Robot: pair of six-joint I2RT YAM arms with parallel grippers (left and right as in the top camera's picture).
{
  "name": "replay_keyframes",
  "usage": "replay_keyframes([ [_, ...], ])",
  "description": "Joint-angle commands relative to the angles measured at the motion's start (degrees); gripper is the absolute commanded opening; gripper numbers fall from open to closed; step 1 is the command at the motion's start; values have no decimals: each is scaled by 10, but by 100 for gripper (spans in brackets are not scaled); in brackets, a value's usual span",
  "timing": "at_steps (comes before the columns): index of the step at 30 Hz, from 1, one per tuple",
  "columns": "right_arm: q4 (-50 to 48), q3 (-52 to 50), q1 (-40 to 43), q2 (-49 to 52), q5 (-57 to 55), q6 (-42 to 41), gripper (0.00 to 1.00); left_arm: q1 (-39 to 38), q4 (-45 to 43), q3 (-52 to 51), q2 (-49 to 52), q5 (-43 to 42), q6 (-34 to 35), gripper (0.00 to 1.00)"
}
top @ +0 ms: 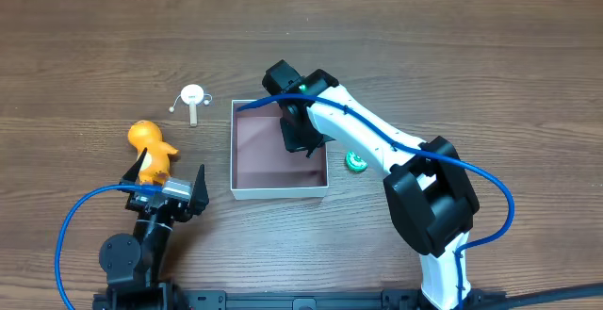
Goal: Pack container
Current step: 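Open the right gripper and lift away from the box, then move the right gripper to the plush duck and grasp it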
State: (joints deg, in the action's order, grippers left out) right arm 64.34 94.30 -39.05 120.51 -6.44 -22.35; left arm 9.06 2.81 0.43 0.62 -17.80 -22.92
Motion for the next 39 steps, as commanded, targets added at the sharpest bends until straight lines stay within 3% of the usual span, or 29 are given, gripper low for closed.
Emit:
replay_keyframes([
  [1, -12, 0, 1, -8, -11, 3, 5, 3, -1, -2, -3, 0, -2, 100],
  [13, 65, 89, 1, -8, -15, 20, 5, 3, -1, -2, -3, 0, -2, 100],
  [18, 206, 338, 2, -8, -16, 49, 5, 3, -1, -2, -3, 0, -2, 100],
  [21, 295, 525, 2, -8, -97, 59, 13, 3, -1, -2, -3, 0, -2, 100],
  [23, 327, 578, 3, -17, -132, 61, 17, 3, -1, -2, -3, 0, -2, 100],
  [29, 327, 553, 71, -113, -131, 58, 19, 3, -1, -2, -3, 0, -2, 100],
  [32, 327, 435, 162, -186, -58, 56, 18, 3, -1, -2, -3, 0, -2, 100],
  [36, 327, 205, 278, -289, -45, 9, 19, 3, -1, -2, -3, 0, -2, 100],
  [39, 327, 101, 322, -311, -35, -4, 19, 3, -1, -2, -3, 0, -2, 100],
])
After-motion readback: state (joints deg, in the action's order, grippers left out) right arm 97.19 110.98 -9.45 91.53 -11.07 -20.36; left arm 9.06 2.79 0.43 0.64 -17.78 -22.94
